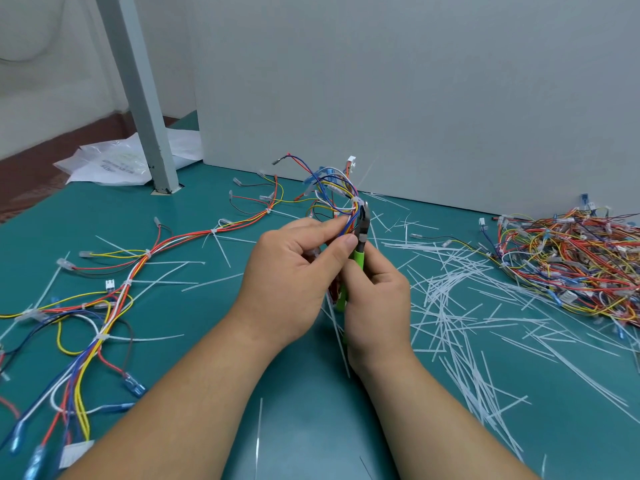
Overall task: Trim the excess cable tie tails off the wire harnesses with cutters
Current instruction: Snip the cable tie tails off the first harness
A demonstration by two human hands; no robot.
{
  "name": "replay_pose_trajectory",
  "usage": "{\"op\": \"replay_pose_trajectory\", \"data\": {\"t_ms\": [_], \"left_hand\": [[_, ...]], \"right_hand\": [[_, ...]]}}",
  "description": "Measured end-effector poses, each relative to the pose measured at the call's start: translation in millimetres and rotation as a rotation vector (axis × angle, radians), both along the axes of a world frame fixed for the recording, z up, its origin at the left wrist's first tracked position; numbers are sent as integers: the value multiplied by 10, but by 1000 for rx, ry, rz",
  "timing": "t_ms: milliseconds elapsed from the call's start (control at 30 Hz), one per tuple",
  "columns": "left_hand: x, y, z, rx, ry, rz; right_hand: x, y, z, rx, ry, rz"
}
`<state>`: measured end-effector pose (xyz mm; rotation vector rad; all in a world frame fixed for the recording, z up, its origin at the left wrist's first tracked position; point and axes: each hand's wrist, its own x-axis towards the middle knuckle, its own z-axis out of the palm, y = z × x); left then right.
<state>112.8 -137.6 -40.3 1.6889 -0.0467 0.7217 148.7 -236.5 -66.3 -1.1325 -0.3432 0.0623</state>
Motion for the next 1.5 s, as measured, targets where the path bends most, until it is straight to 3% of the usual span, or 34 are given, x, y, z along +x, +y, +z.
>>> {"op": "replay_pose_trajectory", "data": {"t_ms": [467, 700, 1500], "left_hand": [[4, -12, -13, 62, -15, 40], [-1, 1, -7, 74, 7, 45], [-10, -5, 6, 72, 1, 47]], "right_hand": [[77, -24, -53, -98, 29, -167], [18, -16, -13, -98, -59, -79], [-11, -13, 19, -30, -72, -68]]}}
